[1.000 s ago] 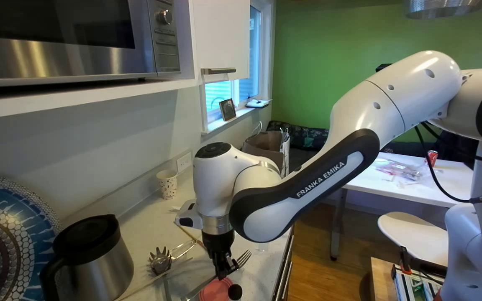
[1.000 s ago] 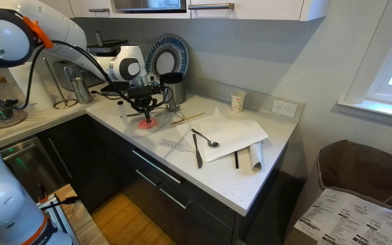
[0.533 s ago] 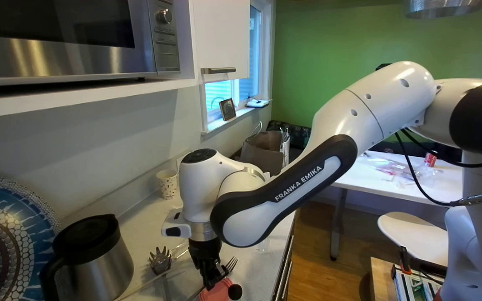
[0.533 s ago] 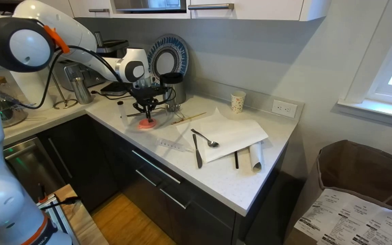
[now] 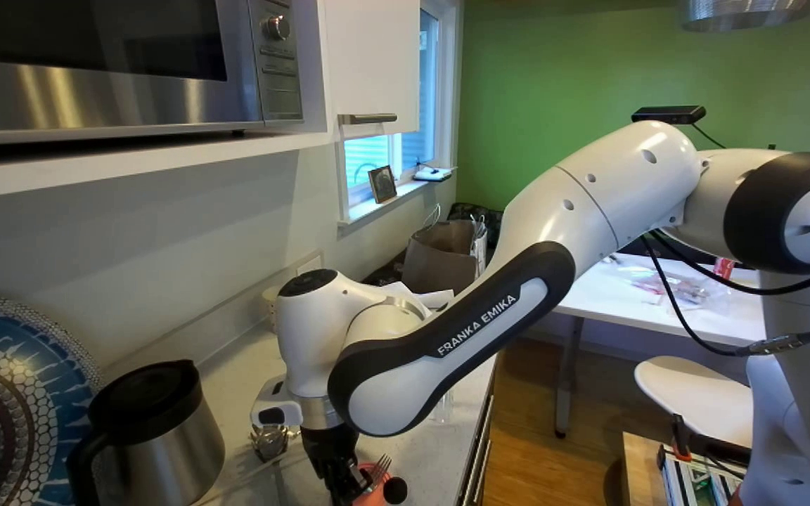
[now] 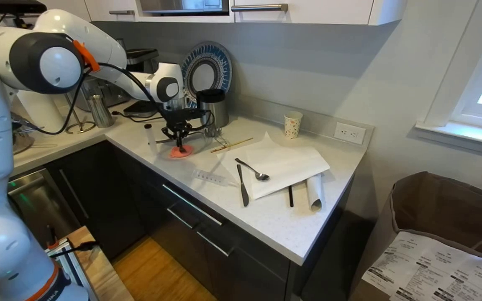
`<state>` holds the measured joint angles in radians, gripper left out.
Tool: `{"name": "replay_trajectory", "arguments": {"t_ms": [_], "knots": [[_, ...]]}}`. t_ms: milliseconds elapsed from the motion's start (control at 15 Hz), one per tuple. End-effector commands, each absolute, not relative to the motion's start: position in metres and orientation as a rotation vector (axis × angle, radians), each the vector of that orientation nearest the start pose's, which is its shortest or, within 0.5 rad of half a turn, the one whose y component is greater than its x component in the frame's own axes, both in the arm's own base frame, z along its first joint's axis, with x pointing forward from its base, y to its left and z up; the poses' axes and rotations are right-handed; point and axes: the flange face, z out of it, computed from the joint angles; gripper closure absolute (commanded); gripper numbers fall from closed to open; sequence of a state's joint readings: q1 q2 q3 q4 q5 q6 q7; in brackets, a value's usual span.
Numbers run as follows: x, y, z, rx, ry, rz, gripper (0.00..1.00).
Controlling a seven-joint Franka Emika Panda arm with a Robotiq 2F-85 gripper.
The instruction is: Pick up the silver fork from the white kitchen paper on the kitchen counter and put it on the pink lunch box lid
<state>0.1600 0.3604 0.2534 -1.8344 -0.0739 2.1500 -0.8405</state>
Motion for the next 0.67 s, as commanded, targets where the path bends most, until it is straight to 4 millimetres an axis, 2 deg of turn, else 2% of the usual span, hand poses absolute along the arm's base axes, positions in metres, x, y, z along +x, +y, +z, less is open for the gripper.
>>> {"name": "replay_trajectory", "arguments": {"t_ms": [0, 67, 133, 200, 267, 600], "knots": [[0.59, 0.249, 0.333, -2.462, -1.851, 0.061, 0.98], [0.591, 0.25, 0.332, -2.452, -1.855, 0.067, 0.98], [0.592, 0.25, 0.333, -2.45, -1.857, 0.07, 0.66], [0.592, 0.251, 0.333, -2.453, -1.857, 0.074, 0.66], [0.592, 0.251, 0.333, -2.456, -1.859, 0.075, 0.6], [0.585, 0.253, 0.35, -2.479, -1.857, 0.051, 0.23]]}}
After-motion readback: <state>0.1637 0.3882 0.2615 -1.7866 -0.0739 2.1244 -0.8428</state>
